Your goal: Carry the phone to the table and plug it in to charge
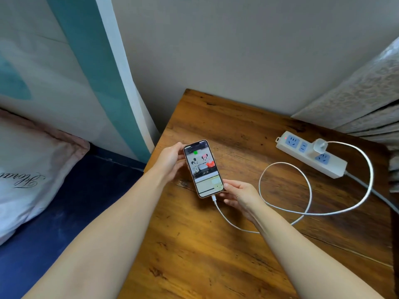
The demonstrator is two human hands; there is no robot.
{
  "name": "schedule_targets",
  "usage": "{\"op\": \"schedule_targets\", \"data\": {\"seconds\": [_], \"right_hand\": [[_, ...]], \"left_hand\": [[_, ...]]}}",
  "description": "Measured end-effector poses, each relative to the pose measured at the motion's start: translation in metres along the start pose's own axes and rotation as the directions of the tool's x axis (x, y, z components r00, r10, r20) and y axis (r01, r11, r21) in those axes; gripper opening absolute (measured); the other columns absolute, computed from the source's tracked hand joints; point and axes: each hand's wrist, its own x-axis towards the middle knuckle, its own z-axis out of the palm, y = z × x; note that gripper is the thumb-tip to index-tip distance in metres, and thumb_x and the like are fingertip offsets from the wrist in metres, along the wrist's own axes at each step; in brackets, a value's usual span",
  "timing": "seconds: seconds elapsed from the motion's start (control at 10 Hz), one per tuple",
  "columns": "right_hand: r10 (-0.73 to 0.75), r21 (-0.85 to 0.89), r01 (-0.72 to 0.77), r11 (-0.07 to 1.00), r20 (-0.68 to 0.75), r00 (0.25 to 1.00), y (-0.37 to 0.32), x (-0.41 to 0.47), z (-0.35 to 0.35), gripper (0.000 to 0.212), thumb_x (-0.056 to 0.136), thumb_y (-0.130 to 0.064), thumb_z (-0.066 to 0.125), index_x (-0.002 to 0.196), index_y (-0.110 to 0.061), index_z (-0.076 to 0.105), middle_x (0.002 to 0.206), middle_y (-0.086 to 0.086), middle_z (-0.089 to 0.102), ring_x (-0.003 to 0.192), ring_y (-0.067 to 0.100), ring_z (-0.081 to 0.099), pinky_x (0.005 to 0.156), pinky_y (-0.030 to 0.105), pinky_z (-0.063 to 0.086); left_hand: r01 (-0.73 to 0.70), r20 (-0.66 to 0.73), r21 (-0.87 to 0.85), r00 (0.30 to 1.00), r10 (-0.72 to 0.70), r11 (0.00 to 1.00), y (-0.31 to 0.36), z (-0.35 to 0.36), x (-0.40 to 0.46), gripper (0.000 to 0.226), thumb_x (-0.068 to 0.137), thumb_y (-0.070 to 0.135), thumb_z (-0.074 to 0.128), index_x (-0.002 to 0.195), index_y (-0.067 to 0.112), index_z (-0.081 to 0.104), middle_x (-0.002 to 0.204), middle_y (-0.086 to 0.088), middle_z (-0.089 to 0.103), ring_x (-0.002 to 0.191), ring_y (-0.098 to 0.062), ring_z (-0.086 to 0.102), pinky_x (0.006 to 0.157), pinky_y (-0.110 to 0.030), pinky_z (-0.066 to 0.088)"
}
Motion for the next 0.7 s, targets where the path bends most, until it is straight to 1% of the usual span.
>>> {"op": "schedule_targets", "data": {"seconds": [0.1,0.2,0.3,0.4,0.5,0.6,0.7], "right_hand": [[0.023,-0.051,-0.026,0.998,-0.058,0.998,0.003,0.017,0.011,0.026,0.096,-0.006,0.049,0.116,-0.006,0.064,0.091,0.005,0.07,0.07,0.011,0.061,0.056,0.02,0.051],[-0.009,-0.137,-0.008,0.991,-0.123,0.992,0.007,0.027,0.015,0.028,0.096,-0.005,0.047,0.119,-0.001,0.062,0.091,0.008,0.068,0.066,0.009,0.059,0.049,0.013,0.052],[-0.031,-0.216,-0.008,0.976,-0.176,0.984,0.011,0.032,0.018,0.028,0.096,-0.006,0.047,0.119,-0.001,0.063,0.096,0.01,0.069,0.069,0.009,0.062,0.056,0.016,0.056],[-0.062,-0.283,-0.008,0.959,-0.239,0.969,0.014,0.032,0.023,0.028,0.096,-0.01,0.049,0.118,-0.008,0.065,0.096,0.004,0.071,0.073,0.008,0.064,0.06,0.02,0.059],[-0.089,-0.361,-0.015,0.933,-0.271,0.959,0.013,0.029,0.025,0.028,0.096,-0.014,0.05,0.119,-0.013,0.065,0.086,-0.001,0.069,0.069,0.008,0.064,0.065,0.023,0.06],[-0.082,-0.39,-0.034,0.92,-0.277,0.957,0.008,0.026,0.025,0.029,0.096,-0.015,0.05,0.121,-0.015,0.064,0.082,0.0,0.068,0.074,0.011,0.065,0.068,0.027,0.06],[-0.034,-0.353,-0.072,0.933,-0.287,0.957,0.003,0.024,0.024,0.028,0.095,-0.016,0.051,0.12,-0.014,0.064,0.08,0.0,0.066,0.078,0.013,0.066,0.067,0.027,0.06]], "left_hand": [[0.023,-0.024,0.142,1.0,-0.02,0.99,-0.005,-0.003,0.022,0.03,0.098,0.022,0.039,0.115,0.005,0.057,0.1,-0.007,0.065,0.095,-0.017,0.061,0.075,-0.027,0.05],[0.011,-0.032,0.289,0.999,-0.001,0.957,-0.009,-0.003,0.033,0.033,0.097,0.021,0.038,0.12,0.008,0.059,0.096,-0.004,0.065,0.086,-0.014,0.06,0.077,-0.026,0.051],[-0.037,-0.016,0.431,0.999,0.049,0.902,-0.011,-0.005,0.035,0.038,0.098,0.023,0.032,0.123,0.014,0.059,0.104,-0.006,0.064,0.094,-0.018,0.057,0.082,-0.029,0.048],[-0.146,0.04,0.532,0.988,0.147,0.834,-0.018,-0.008,0.036,0.036,0.099,0.023,0.028,0.098,0.021,0.064,0.086,0.002,0.061,0.081,-0.012,0.054,0.078,-0.032,0.045],[-0.204,0.061,0.62,0.975,0.212,0.758,-0.019,-0.008,0.035,0.037,0.098,0.019,0.028,0.072,0.023,0.053,0.086,-0.006,0.058,0.08,-0.014,0.053,0.074,-0.021,0.043],[-0.198,0.062,0.669,0.975,0.212,0.717,-0.019,-0.01,0.039,0.042,0.098,0.023,0.028,0.09,0.0,0.062,0.113,-0.02,0.059,0.104,-0.028,0.054,0.093,-0.035,0.043],[-0.166,0.044,0.68,0.982,0.186,0.714,-0.017,-0.01,0.037,0.047,0.099,0.027,0.026,0.099,-0.002,0.064,0.118,-0.023,0.056,0.105,-0.028,0.052,0.093,-0.036,0.04]]}}
